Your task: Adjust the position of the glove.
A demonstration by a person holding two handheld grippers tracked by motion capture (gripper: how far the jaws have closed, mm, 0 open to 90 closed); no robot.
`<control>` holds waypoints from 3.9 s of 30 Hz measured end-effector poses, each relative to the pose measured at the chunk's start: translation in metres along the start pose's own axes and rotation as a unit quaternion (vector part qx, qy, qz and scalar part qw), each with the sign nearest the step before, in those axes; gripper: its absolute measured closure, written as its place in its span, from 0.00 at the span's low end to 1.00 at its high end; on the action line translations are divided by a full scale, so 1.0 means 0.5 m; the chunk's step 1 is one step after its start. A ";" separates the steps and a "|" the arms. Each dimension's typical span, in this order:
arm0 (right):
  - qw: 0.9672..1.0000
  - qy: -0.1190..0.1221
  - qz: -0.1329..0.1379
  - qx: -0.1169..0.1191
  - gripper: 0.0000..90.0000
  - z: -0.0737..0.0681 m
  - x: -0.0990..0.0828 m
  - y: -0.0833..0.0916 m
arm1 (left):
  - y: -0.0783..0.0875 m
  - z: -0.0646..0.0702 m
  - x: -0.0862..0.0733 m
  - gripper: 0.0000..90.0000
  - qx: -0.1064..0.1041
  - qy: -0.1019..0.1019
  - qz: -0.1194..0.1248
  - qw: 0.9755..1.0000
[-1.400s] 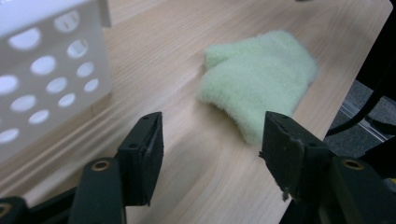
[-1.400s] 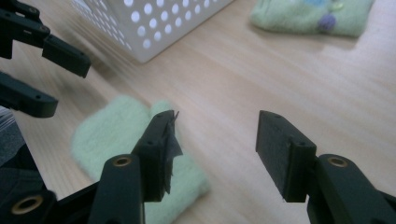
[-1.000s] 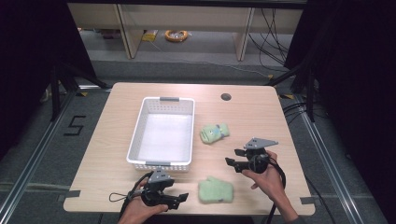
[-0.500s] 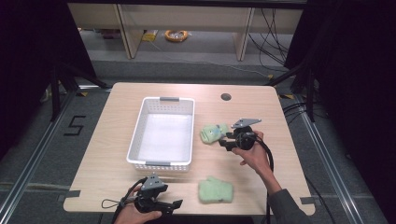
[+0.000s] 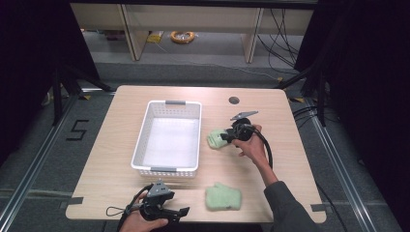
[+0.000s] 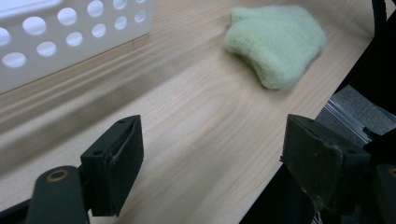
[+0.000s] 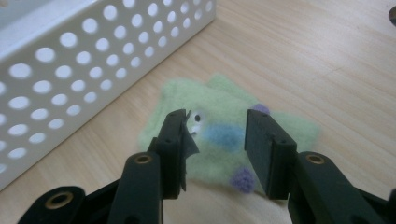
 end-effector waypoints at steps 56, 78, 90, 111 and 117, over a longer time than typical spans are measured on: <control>0.998 -0.030 0.039 0.033 0.98 -0.072 -0.067 0.159 | 0.001 -0.005 -0.001 0.24 0.007 -0.003 -0.006 1.000; 0.996 -0.015 0.047 0.075 0.97 -0.160 -0.151 0.207 | 0.006 -0.009 0.001 0.24 0.005 -0.003 -0.006 1.000; 0.995 0.004 0.051 0.091 0.97 -0.215 -0.198 0.224 | 0.008 -0.004 0.005 0.25 0.002 -0.001 0.008 1.000; 0.994 0.009 0.012 0.109 0.97 -0.288 -0.252 0.194 | 0.008 0.004 0.009 0.29 0.003 -0.010 0.015 1.000; 0.995 0.002 -0.003 0.101 0.95 -0.282 -0.263 0.175 | -0.004 0.021 0.017 0.32 -0.009 -0.017 0.011 1.000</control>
Point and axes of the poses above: each handheld gripper's, and its own axes: y roughly backward along the jaws, x roughly out of its top, z roughly to its right, the point moved 5 cm from there along -y, roughly forward along the jaws, and after that the axes turned 8 degrees about -z, right-handed, at the moved point
